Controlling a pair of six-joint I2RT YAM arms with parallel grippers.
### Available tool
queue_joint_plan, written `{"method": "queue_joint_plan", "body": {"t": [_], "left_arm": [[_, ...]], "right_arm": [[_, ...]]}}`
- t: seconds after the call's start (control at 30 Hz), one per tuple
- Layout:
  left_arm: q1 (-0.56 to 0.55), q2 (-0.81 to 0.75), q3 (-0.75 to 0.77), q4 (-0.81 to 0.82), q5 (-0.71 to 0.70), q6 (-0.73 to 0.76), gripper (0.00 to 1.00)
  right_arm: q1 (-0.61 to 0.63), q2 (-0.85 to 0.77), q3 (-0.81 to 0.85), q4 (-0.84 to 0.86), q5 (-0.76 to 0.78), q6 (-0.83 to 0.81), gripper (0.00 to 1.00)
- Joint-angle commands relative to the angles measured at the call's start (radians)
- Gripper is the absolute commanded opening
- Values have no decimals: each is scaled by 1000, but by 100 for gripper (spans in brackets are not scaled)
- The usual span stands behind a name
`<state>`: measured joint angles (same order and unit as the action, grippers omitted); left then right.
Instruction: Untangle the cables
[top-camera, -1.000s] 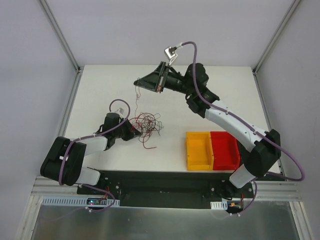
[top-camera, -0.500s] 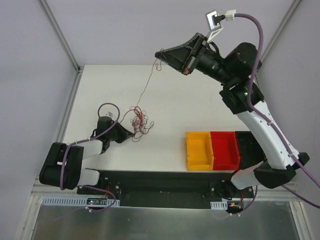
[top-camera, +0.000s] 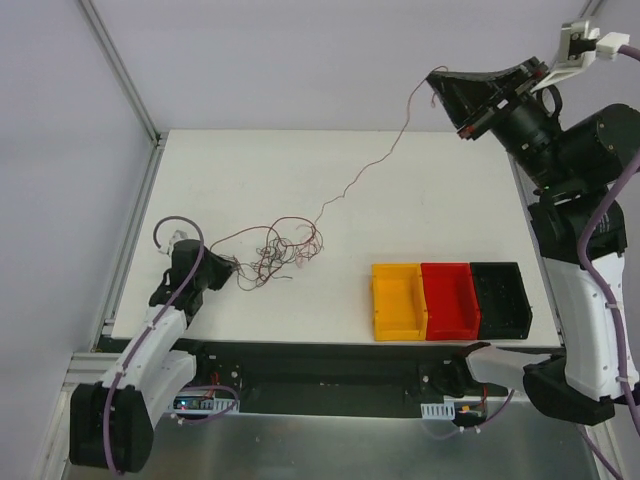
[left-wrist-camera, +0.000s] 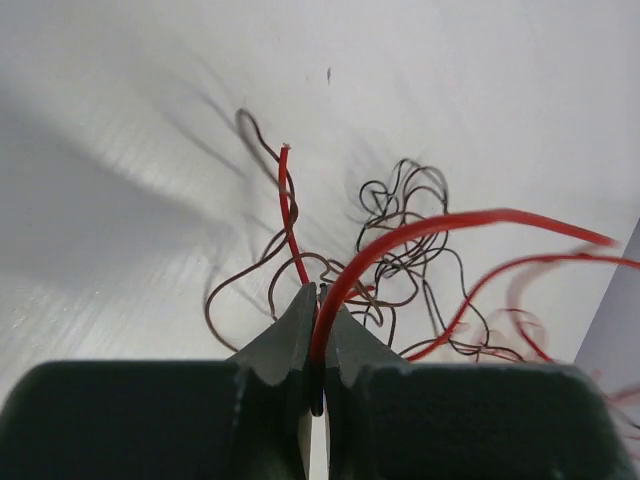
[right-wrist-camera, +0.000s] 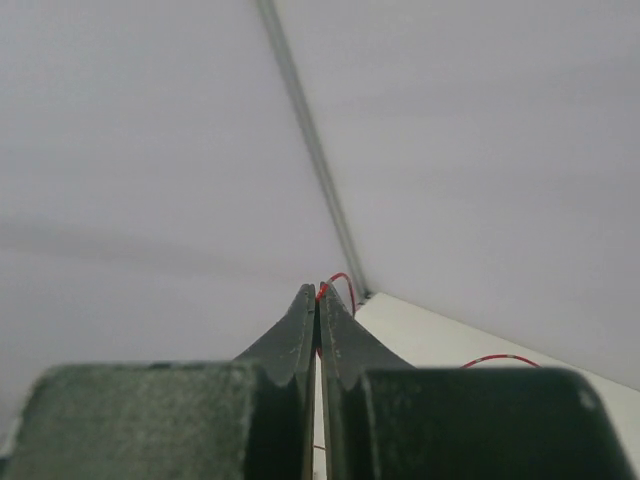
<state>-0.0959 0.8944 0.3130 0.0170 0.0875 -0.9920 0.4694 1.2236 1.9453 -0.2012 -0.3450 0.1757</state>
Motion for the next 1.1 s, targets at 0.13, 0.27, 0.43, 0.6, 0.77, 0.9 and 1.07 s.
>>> {"method": "queue_joint_plan", "body": {"t": [0.13,0.27,0.43,0.6,0.77,0.9,1.07], "left_arm": [[30,-250,176,-359,-264,59,0],[30,-278,233,-399,-356,134,0],[30,-264,339,-448,-518,266,0],[30,-244,438,-471,-696,439,0],[30,-229,474,-468,-793,524,0],[30,-213,443,-428,-830,553,0],[30,-206,414,-399,-844,575,0]], "right_arm": [[-343,42,-215,100,-116,126,1],[-400,82,-285,109,-128,119,1],[-408,93,-309,-51,83,-29,1],[-406,41,-330,-150,412,-238,1],[-465,56,-257,-227,515,-338,1],[-549,54,-229,-248,506,-344,1],[-594,7,-255,-205,491,-303,1]]}}
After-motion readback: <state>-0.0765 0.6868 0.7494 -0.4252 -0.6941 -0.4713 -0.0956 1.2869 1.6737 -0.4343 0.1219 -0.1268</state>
